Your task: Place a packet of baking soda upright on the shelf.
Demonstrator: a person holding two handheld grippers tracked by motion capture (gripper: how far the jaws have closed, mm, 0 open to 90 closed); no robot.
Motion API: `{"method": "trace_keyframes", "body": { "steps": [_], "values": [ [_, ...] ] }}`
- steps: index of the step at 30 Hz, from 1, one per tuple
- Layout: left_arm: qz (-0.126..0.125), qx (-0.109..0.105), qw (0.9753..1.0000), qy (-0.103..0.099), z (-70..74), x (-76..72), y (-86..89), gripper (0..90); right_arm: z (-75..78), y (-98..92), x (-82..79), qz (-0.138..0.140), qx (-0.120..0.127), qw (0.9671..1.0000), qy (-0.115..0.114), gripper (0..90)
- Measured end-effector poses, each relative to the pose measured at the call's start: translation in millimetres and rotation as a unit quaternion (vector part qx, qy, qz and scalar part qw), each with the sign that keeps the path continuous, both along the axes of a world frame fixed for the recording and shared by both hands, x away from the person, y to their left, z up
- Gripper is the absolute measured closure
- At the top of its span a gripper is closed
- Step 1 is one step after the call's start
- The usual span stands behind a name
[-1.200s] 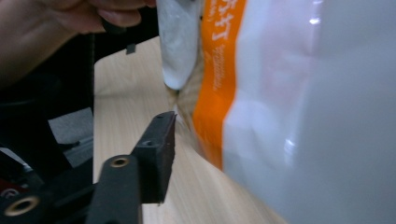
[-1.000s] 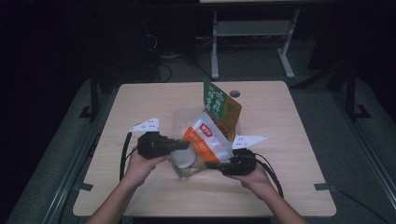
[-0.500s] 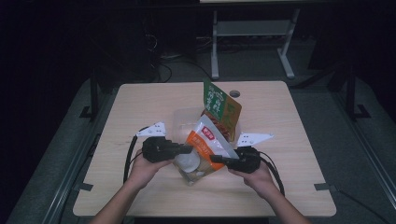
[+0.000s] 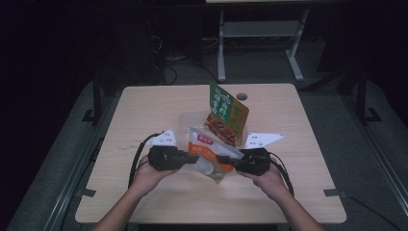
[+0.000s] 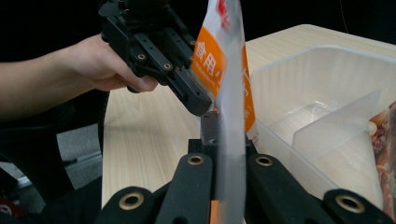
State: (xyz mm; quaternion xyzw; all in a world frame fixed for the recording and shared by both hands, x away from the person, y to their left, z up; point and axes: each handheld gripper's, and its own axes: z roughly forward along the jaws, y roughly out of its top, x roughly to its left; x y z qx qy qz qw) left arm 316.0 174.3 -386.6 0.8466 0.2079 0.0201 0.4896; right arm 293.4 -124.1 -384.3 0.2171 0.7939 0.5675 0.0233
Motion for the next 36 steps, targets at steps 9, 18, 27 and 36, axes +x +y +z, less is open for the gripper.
{"method": "trace_keyframes", "body": {
  "steps": [9,18,27,36],
  "values": [
    [0.029,0.013,0.9994,-0.012,4.1,-2.0,16.1,53.0,5.5,-1.4,-0.5,0.004,-0.007,0.9999,-0.007,90.0],
    [0.051,0.049,0.9975,-0.007,-12.9,-16.8,39.5,36.3,18.6,2.1,0.5,-0.009,-0.008,0.9999,-0.006,90.0],
    [0.074,0.095,0.9927,0.001,-36.0,-25.4,59.4,29.0,40.9,12.8,11.2,-0.042,0.002,0.999,-0.01,90.0],
    [0.077,0.096,0.9924,-0.006,-40.7,-22.9,59.5,25.9,60.6,28.2,32.5,-0.093,0.012,0.9955,-0.017,90.0]
  ]
}}
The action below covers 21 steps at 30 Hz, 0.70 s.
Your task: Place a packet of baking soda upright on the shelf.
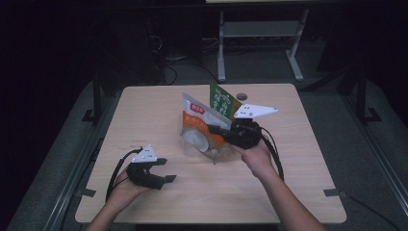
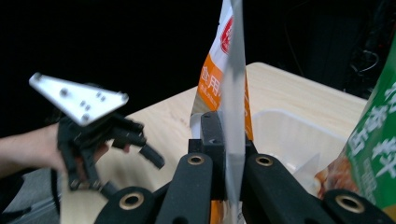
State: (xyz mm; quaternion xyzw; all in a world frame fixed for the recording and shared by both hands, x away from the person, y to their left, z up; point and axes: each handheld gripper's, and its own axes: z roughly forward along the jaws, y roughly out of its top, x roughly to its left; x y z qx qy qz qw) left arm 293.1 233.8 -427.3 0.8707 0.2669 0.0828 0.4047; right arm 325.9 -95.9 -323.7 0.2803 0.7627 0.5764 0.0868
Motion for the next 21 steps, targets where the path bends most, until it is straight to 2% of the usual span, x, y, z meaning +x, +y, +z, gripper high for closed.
{"method": "trace_keyframes", "body": {
  "steps": [7,12,17,21],
  "values": [
    [0.002,0.006,1.0,0.001,-2.9,1.5,-1.8,24.5,2.2,10.1,19.9,-0.05,0.002,0.9987,0.001,90.0],
    [-0.002,0.013,0.9999,0.004,-4.5,1.4,-2.9,23.6,-1.8,20.7,33.2,-0.082,0.009,0.9965,0.015,90.0],
    [0.0,0.012,0.9999,0.002,-4.2,1.2,-2.7,23.5,-6.7,31.1,44.6,-0.102,0.01,0.9946,0.019,90.0],
    [-0.003,0.016,0.9999,0.001,-3.8,1.4,-1.9,23.5,-6.1,35.7,46.8,-0.109,0.015,0.9938,0.021,90.0]
  ]
}}
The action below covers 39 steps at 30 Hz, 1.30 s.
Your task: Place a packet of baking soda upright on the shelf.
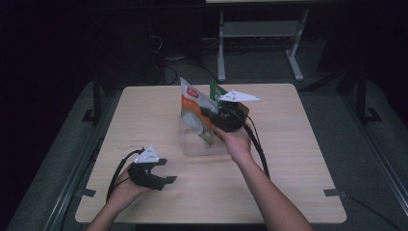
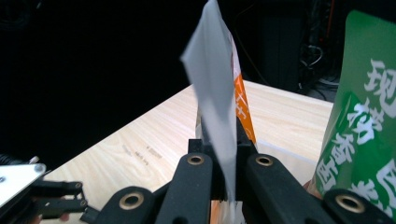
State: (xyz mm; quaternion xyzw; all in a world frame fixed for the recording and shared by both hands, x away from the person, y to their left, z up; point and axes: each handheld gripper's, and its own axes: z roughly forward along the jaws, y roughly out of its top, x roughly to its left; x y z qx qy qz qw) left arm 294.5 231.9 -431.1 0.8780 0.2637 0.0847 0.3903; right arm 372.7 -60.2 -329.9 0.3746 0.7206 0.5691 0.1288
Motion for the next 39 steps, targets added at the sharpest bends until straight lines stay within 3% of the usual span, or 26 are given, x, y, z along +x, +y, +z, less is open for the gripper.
{"method": "trace_keyframes", "body": {
  "steps": [11,20,25,30,35,39],
  "values": [
    [-0.001,0.001,1.0,0.001,-0.4,-0.3,-2.0,23.3,7.3,16.2,-0.6,-0.008,-0.008,0.9999,0.011,90.0],
    [-0.004,0.003,1.0,0.003,-0.8,-0.6,-3.3,23.2,-5.2,30.4,11.9,-0.016,-0.01,0.9995,0.027,89.6],
    [-0.004,0.002,1.0,0.007,-1.4,-0.7,-4.3,23.2,-15.0,34.7,14.3,-0.025,-0.039,0.9988,0.018,89.5],
    [-0.006,0.003,0.9999,0.007,-2.8,-1.2,-6.3,23.2,-22.0,32.9,16.8,-0.022,-0.04,0.9988,0.016,89.6],
    [-0.01,0.011,0.9999,0.007,-2.9,0.0,-6.3,23.2,-27.7,40.4,13.4,-0.011,-0.065,0.9978,-0.007,89.6],
    [-0.01,0.011,0.9998,0.009,-3.4,-0.2,-6.4,23.2,-31.5,44.9,15.6,-0.012,-0.07,0.9974,-0.007,85.4]
  ]
}}
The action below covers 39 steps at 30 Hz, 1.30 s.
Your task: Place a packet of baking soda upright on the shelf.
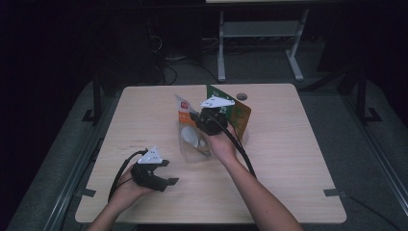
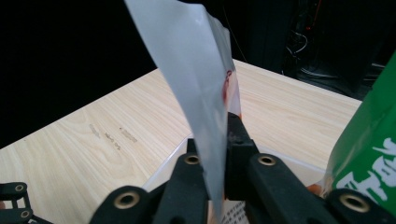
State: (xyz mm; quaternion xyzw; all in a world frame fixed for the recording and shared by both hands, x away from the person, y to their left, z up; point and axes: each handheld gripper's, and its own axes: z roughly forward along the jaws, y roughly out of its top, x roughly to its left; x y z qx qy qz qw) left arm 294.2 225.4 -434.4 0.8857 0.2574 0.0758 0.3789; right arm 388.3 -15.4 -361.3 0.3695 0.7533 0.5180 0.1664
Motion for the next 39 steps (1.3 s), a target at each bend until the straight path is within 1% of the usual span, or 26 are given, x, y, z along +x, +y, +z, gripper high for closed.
{"method": "trace_keyframes", "body": {
  "steps": [1,2,4,5,7,9,11,13,15,18,19,20,22,26,30,31,33,35,38,39],
  "values": [
    [0.0,0.0,1.0,0.0,0.0,0.1,0.2,23.2,-0.4,0.7,0.7,0.003,-0.001,1.0,0.001,82.6],
    [0.002,-0.004,1.0,0.0,-0.4,0.0,0.0,23.2,-0.7,1.3,0.8,0.002,-0.004,1.0,0.003,79.6],
    [0.003,-0.003,1.0,0.001,-0.8,0.6,0.5,23.2,-1.6,1.2,0.5,0.009,-0.009,0.9999,0.008,76.5],
    [0.001,0.001,1.0,0.0,-0.9,1.2,1.1,23.2,-1.9,0.7,-0.3,0.013,-0.012,0.9998,0.01,73.0],
    [0.001,0.001,1.0,0.002,-1.5,1.3,1.0,23.2,-1.9,-1.6,-3.2,0.02,-0.016,0.9996,0.008,66.3],
    [0.001,0.001,1.0,0.003,-1.4,1.0,0.9,23.1,-0.9,-6.4,-8.1,0.029,-0.018,0.9994,0.009,56.1],
    [0.002,0.0,1.0,0.002,-1.3,1.4,0.7,22.7,-0.2,-10.0,-12.4,0.035,-0.019,0.9991,0.015,50.7],
    [0.007,-0.008,0.9999,0.003,-1.6,1.9,0.2,22.5,-1.3,-15.2,-15.8,0.045,-0.03,0.9983,0.022,43.7],
    [0.009,-0.005,0.9999,0.001,-1.3,3.7,0.5,22.4,-3.3,-19.8,-18.8,0.046,-0.04,0.9979,0.025,39.3],
    [0.012,-0.007,0.9999,0.002,0.0,5.5,0.2,22.1,-5.9,-27.7,-23.4,0.051,-0.045,0.9972,0.03,35.7],
    [0.009,-0.003,1.0,0.0,0.6,6.7,0.4,22.0,-6.7,-30.9,-25.2,0.054,-0.048,0.997,0.03,35.1],
    [0.012,-0.008,0.9999,0.003,0.5,6.7,-0.6,22.0,-7.2,-33.6,-27.5,0.056,-0.048,0.9968,0.032,33.5],
    [0.008,-0.003,1.0,0.002,0.4,7.5,-0.4,21.6,-9.4,-42.1,-32.0,0.059,-0.055,0.9964,0.027,31.8],
    [0.002,0.002,1.0,-0.001,-0.3,5.5,0.4,21.3,-12.2,-53.5,-39.7,0.056,-0.055,0.9966,0.025,30.9],
    [-0.002,0.002,1.0,-0.003,-0.5,2.6,1.2,20.9,-14.1,-65.5,-51.1,0.056,-0.065,0.996,0.026,30.2],
    [-0.001,0.002,1.0,-0.004,-0.5,2.1,1.4,20.9,-14.7,-69.3,-55.1,0.058,-0.068,0.9956,0.025,29.9],
    [0.0,0.001,1.0,-0.004,0.1,1.6,1.4,20.8,-16.0,-75.2,-61.7,0.063,-0.068,0.9954,0.027,29.8],
    [0.003,-0.005,1.0,-0.001,0.5,0.5,0.5,20.7,-18.0,-81.3,-67.2,0.067,-0.069,0.995,0.028,29.0],
    [0.0,-0.004,1.0,-0.002,0.5,0.1,0.0,20.7,-22.4,-91.1,-73.7,0.073,-0.072,0.9942,0.031,28.6],
    [-0.003,0.0,1.0,0.0,0.0,-0.1,-0.9,20.7,-24.9,-95.9,-76.7,0.076,-0.073,0.9938,0.034,28.4]
  ]
}}
